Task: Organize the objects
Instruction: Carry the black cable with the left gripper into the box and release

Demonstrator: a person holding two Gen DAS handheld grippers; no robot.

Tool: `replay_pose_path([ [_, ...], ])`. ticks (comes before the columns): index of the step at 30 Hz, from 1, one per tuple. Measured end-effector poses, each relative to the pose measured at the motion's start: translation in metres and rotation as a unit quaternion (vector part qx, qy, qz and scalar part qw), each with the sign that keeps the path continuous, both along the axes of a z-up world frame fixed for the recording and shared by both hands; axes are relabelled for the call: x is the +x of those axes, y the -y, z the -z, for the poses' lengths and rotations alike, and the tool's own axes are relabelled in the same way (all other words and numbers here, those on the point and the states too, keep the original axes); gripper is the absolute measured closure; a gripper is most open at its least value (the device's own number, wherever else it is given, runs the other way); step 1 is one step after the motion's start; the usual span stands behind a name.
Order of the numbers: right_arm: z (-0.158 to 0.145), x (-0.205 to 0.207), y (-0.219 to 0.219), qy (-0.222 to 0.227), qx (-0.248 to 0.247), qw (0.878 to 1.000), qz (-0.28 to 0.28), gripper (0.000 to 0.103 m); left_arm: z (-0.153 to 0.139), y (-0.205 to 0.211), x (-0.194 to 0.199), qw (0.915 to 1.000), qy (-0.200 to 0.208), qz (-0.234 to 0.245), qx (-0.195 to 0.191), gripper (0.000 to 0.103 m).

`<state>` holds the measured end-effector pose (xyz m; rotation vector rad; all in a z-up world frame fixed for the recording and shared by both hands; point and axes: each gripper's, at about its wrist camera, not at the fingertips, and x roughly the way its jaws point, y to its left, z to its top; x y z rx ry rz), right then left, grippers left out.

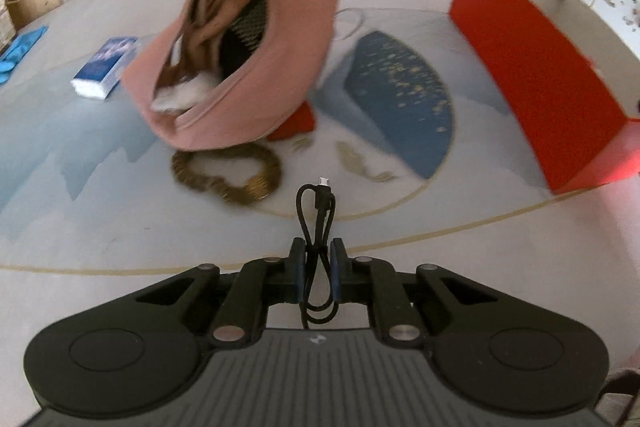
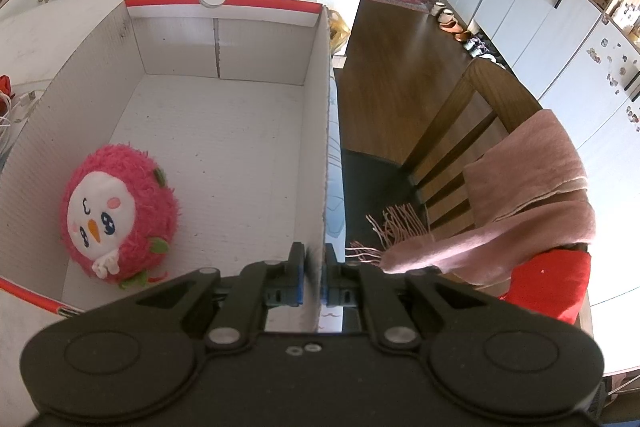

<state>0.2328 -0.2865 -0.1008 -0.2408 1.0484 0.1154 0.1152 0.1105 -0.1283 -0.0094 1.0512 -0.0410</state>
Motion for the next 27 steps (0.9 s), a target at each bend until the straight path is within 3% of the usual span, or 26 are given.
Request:
replay_pose_path([
  [9,-0.001,0.003,0.003,0.0,-0.001,1.0,-0.003,0.096,-0.036,0.028,0.011,0.9977,0.025,0.052,-0.036,0.092],
  [16,0.0,0.008,0.007,0.0,0.005,1.0,-0.005,0.097,-0.078,0.058,0.035,0.9908,0.062,0.105,-0.058,0.092],
  [21,0.003,0.011,0.009,0.0,0.007,1.0,-0.009,0.097,-0.114,0.081,0.061,0.9823,0.095,0.149,-0.062,0.092],
  [27,0.007,0.014,0.012,0.001,0.007,1.0,-0.015,0.097,-0.158,0.117,0.099,0.9665,0.14,0.213,-0.034,0.092],
])
